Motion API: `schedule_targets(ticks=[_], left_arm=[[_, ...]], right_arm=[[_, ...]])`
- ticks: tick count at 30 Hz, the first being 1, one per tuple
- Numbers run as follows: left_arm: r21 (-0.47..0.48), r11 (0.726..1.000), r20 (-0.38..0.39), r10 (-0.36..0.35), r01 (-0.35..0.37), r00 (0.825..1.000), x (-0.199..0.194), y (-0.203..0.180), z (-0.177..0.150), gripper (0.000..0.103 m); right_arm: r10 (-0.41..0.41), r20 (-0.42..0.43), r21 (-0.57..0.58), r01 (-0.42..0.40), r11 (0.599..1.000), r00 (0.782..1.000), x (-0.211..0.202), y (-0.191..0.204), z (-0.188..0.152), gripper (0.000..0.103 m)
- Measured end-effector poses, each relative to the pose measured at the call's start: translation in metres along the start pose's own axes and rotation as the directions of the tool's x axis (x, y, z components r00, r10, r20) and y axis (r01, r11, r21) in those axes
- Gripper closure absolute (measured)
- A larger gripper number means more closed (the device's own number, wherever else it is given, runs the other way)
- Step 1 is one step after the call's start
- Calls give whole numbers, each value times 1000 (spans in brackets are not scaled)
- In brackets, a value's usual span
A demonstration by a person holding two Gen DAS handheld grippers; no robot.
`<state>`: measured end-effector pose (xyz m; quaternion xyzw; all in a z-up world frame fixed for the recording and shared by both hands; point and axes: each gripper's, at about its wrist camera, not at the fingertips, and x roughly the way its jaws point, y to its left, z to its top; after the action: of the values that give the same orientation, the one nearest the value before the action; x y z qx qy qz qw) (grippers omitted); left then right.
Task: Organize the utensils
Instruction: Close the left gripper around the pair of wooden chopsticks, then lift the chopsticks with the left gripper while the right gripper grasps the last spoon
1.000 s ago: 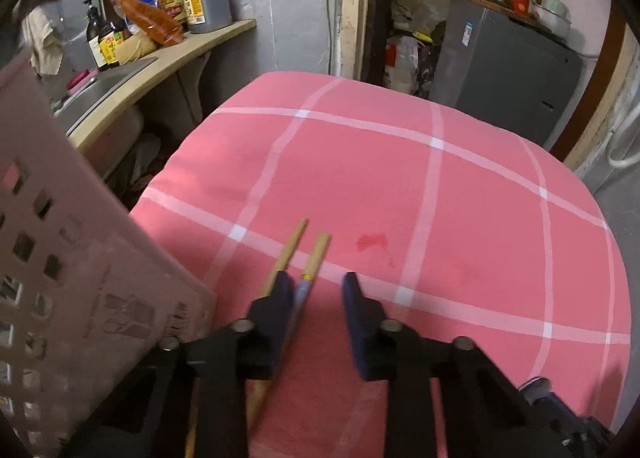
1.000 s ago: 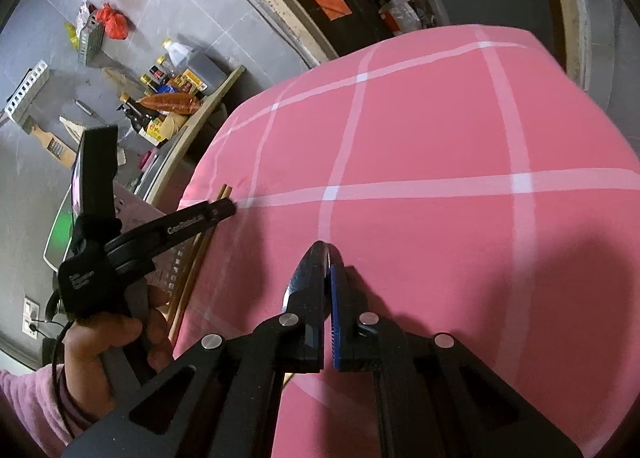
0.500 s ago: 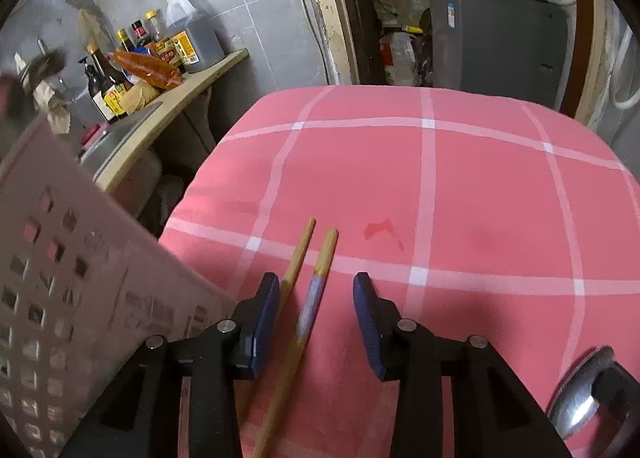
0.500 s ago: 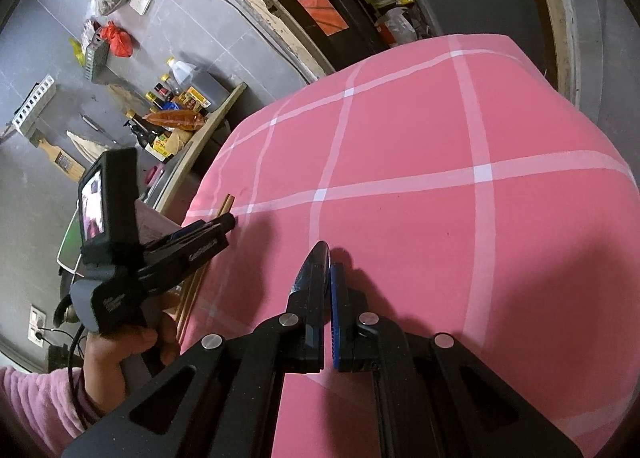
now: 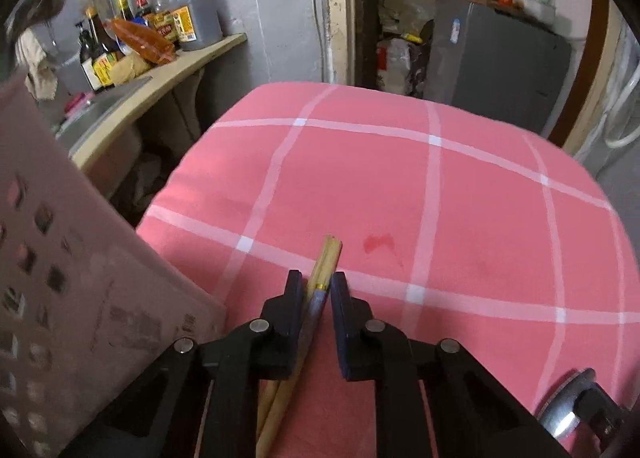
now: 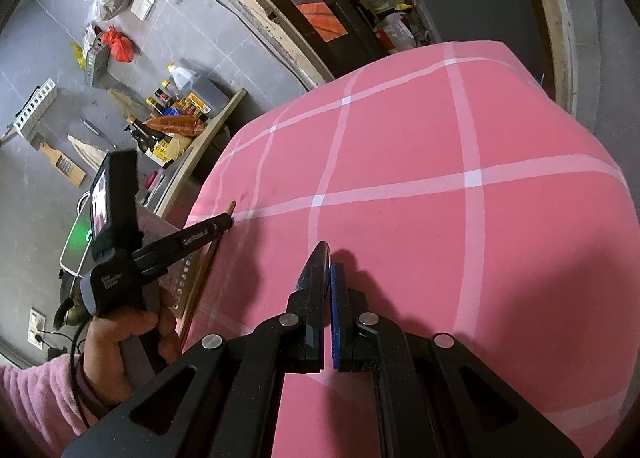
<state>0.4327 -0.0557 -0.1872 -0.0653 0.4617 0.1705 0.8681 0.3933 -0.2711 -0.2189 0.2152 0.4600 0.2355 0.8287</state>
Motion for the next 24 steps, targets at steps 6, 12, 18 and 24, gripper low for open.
schedule_targets(ticks=[6, 12, 18, 24], left_arm=[[-8, 988, -41, -152, 151, 988, -9, -1, -16, 93], [76, 976, -120, -196, 206, 973, -16, -12, -24, 93], [130, 973, -172, -169, 192, 971, -22, -12, -30, 92], [136, 970, -224, -169, 203, 960, -28, -6, -32, 81]], right_arm=[[-7, 8, 16, 7, 1000, 1000, -7, -2, -3, 100], [-26, -12, 10, 27, 1000, 1000, -10, -3, -3, 100], [-41, -52, -1, 41, 999, 998, -8, -3, -4, 99], [-44, -72, 5, 44, 999, 996, -9, -4, -6, 99]])
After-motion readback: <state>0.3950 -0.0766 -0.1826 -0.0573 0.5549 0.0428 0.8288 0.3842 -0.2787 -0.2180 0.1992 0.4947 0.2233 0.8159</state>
